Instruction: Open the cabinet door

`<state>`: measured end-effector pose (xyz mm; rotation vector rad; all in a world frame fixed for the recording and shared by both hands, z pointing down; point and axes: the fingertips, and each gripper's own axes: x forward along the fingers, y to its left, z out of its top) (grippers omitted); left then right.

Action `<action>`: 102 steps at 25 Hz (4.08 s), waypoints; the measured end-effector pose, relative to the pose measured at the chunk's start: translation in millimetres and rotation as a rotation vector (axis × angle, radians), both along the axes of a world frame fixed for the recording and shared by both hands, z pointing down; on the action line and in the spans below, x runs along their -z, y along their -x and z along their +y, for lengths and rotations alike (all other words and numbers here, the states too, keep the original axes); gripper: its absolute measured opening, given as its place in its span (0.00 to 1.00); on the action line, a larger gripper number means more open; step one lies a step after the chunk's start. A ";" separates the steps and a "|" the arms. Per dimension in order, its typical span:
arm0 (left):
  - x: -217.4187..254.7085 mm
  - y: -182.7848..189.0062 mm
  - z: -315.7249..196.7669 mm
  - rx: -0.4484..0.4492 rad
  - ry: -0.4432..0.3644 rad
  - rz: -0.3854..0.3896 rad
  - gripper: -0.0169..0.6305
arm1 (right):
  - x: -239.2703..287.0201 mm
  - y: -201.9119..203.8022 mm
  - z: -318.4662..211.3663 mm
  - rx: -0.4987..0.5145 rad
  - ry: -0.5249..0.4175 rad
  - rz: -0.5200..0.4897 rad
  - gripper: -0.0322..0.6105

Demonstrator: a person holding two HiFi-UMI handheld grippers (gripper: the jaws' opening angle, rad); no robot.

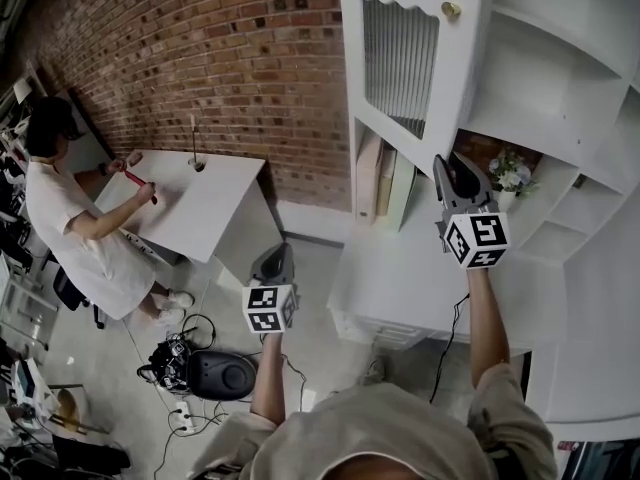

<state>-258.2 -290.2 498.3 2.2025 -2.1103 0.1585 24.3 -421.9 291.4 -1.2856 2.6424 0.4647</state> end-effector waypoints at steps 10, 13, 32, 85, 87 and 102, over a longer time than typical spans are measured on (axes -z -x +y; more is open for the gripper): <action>4.9 19.4 32.9 0.060 -0.005 0.002 0.07 | 5.3 39.8 41.2 0.034 -0.020 0.029 0.20; 5.4 23.0 39.5 0.073 -0.005 0.003 0.07 | 5.3 51.3 48.8 0.062 -0.022 0.030 0.20; 3.4 64.1 89.4 0.201 -0.004 0.010 0.07 | 4.5 156.1 91.1 0.219 -0.047 0.050 0.22; -6.2 -42.0 -65.1 -0.039 0.024 0.008 0.07 | -74.4 20.4 -14.2 -0.048 0.038 0.115 0.07; -4.9 -59.2 -81.6 -0.073 0.024 0.005 0.07 | -83.1 0.2 -22.0 -0.081 0.054 0.119 0.07; -13.2 -130.1 -142.8 -0.213 0.045 -0.014 0.07 | -154.2 -93.4 -44.2 -0.234 0.192 0.135 0.07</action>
